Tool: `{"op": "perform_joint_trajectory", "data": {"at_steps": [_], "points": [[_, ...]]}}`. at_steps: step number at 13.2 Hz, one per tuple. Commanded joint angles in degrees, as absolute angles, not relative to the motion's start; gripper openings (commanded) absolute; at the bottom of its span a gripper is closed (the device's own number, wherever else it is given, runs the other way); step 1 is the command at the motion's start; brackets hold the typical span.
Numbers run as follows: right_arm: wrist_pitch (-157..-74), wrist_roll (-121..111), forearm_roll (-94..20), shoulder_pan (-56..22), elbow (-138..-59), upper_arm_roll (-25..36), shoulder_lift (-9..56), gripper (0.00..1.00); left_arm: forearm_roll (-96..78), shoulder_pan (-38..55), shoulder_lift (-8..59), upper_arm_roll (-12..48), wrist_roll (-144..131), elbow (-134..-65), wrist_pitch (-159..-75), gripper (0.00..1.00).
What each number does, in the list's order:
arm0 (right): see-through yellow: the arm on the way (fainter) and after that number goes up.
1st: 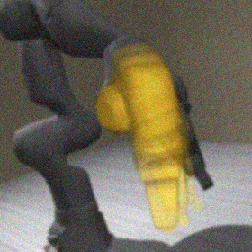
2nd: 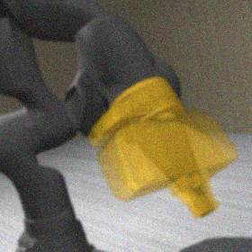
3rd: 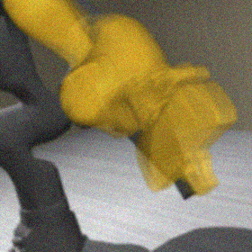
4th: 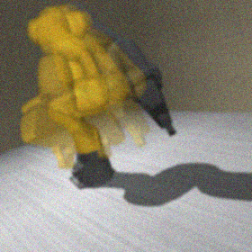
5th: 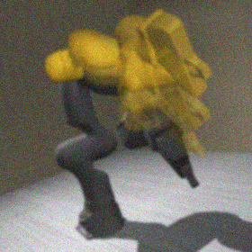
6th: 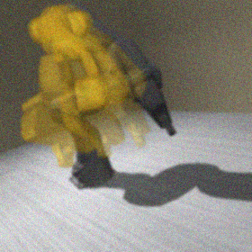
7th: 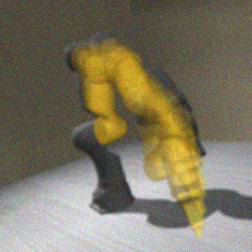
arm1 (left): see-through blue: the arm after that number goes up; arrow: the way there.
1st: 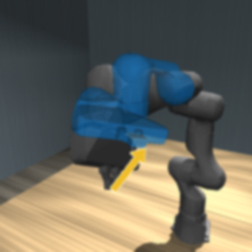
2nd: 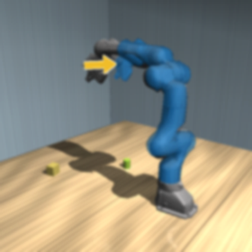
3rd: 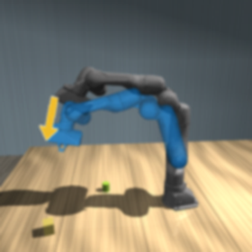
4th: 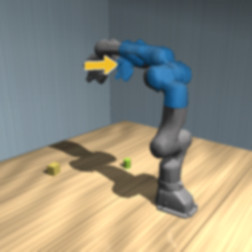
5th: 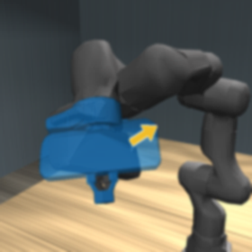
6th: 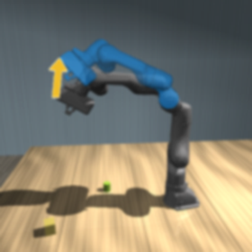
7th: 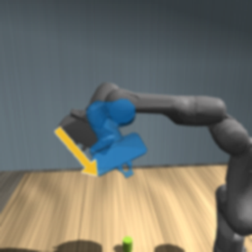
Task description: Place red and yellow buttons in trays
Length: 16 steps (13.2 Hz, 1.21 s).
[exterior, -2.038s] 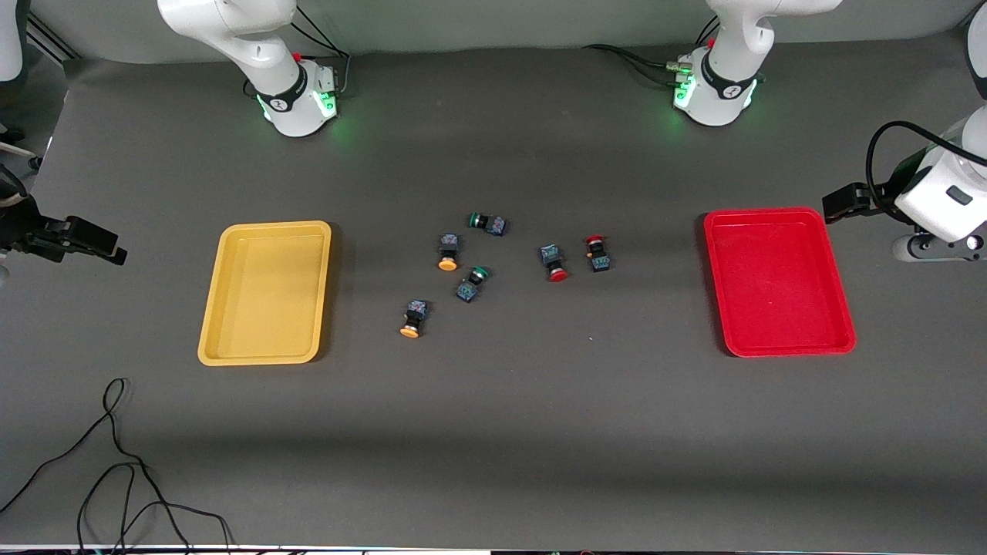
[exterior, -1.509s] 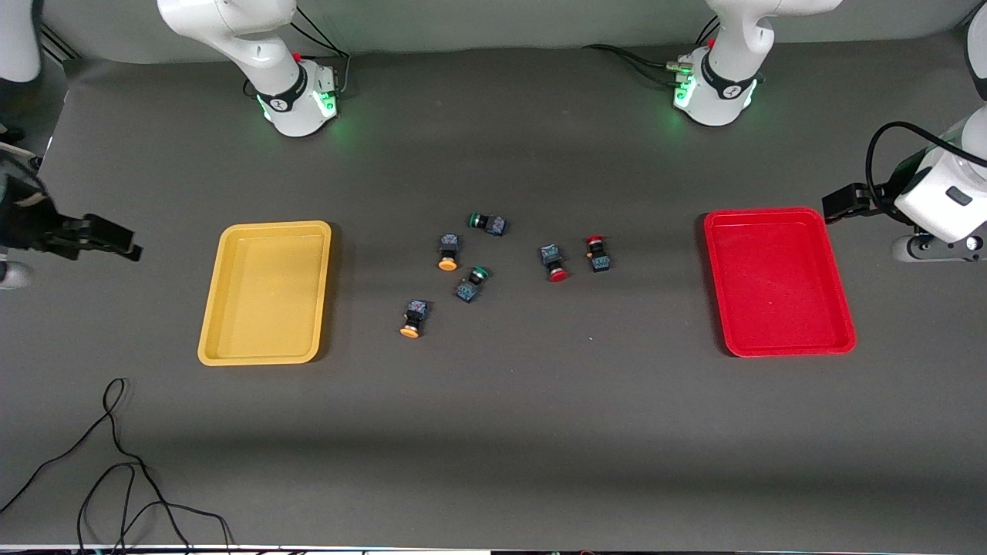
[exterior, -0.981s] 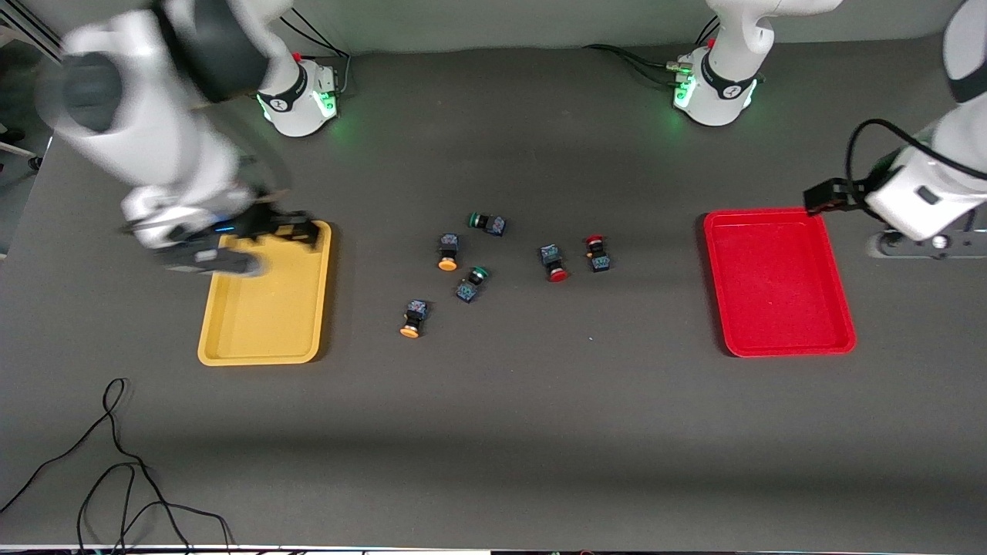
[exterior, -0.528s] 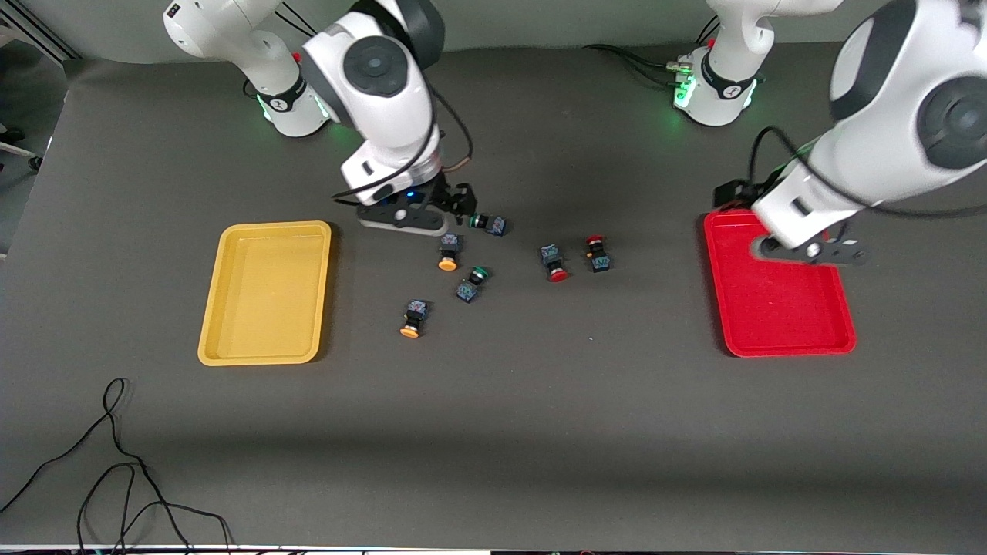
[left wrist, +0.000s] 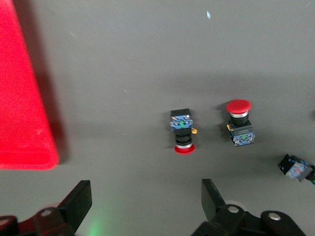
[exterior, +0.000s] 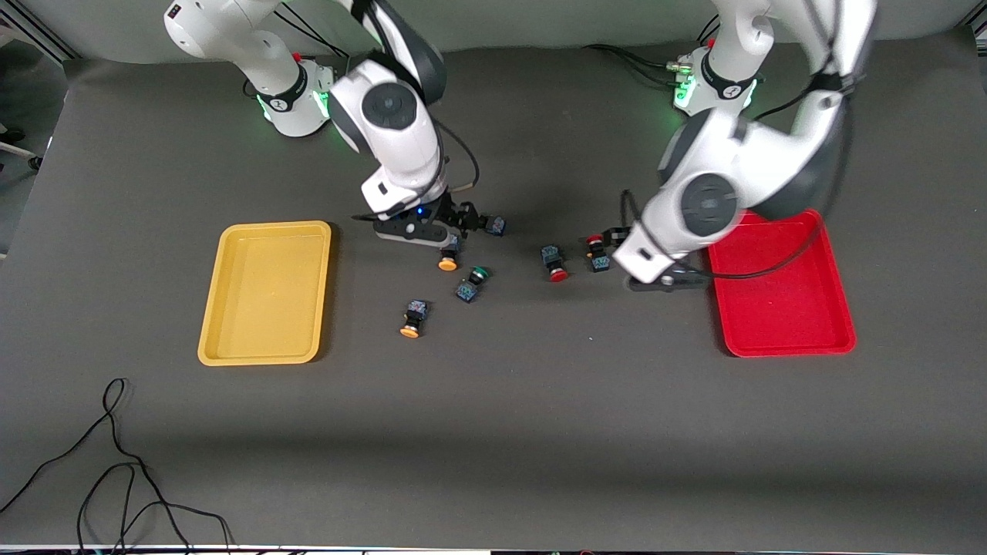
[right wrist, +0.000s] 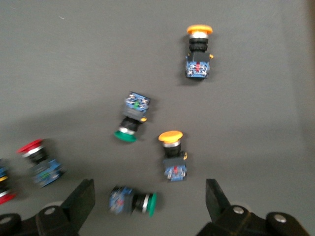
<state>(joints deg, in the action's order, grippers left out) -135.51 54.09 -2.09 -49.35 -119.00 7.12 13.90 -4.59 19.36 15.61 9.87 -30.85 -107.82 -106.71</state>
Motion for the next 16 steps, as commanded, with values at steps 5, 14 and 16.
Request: {"op": "perform_joint_trajectory", "data": {"at_steps": [5,14,16], "points": [[-150.6,55.4,-2.5,-50.1,-121.8,7.7,26.2,1.0,-5.5,22.3,19.8,9.1,-35.1,-120.5,-127.0,0.98],[-152.7,55.4,-2.6,-51.4,-119.8,7.6,30.5,0.37,-5.6,26.2,25.6,9.1,-41.5,-121.4,-135.8,0.19],[-152.3,54.8,-2.6,-51.2,-119.7,7.6,30.1,0.25,-5.5,26.2,25.4,9.1,-42.9,-121.4,-135.5,0.0]]}}
